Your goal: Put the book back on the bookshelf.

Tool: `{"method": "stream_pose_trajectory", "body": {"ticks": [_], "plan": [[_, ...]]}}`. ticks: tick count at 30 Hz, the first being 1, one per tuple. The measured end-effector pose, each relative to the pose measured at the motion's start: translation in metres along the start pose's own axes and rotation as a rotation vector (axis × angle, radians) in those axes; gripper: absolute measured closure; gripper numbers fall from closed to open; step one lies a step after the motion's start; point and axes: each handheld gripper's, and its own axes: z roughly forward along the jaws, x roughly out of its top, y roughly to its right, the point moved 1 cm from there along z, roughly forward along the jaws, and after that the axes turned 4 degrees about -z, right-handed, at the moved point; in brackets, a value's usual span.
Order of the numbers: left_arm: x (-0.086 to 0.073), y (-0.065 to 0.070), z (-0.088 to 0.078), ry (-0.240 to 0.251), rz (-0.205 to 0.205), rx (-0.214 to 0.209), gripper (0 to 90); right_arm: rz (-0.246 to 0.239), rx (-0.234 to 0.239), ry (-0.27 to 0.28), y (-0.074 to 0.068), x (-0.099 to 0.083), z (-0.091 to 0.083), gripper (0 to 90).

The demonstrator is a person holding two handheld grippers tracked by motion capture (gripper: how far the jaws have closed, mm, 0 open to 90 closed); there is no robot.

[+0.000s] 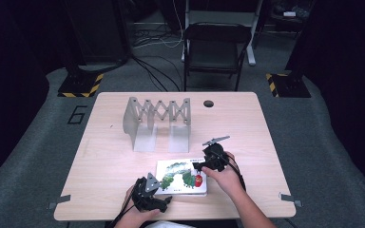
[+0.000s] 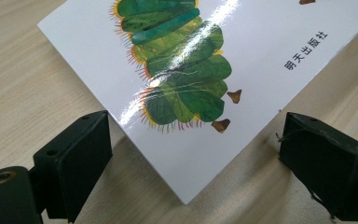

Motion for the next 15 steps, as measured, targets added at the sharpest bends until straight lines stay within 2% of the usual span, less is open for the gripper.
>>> {"method": "stream_pose_trajectory", "body": {"ticks": [7, 8, 10, 15], "plan": [[0.0039, 0.0029, 0.0023, -0.02, -0.027, 0.019, 7.8, -0.006, 0.004, -0.003, 0.0002, -0.0003, -0.0018, 37.9], [0.0046, 0.0029, 0.0023, -0.032, -0.012, 0.026, 6.8, 0.002, 0.003, 0.0, -0.0007, -0.0001, -0.0017, 37.9], [0.0055, 0.0053, 0.0048, -0.029, -0.028, 0.031, 4.6, -0.003, 0.0, -0.01, -0.0008, -0.0002, -0.0028, 37.9], [0.0078, 0.0076, 0.0073, -0.047, -0.038, 0.047, 0.0, -0.011, 0.001, -0.002, -0.0025, 0.0023, -0.005, 37.9]]}}
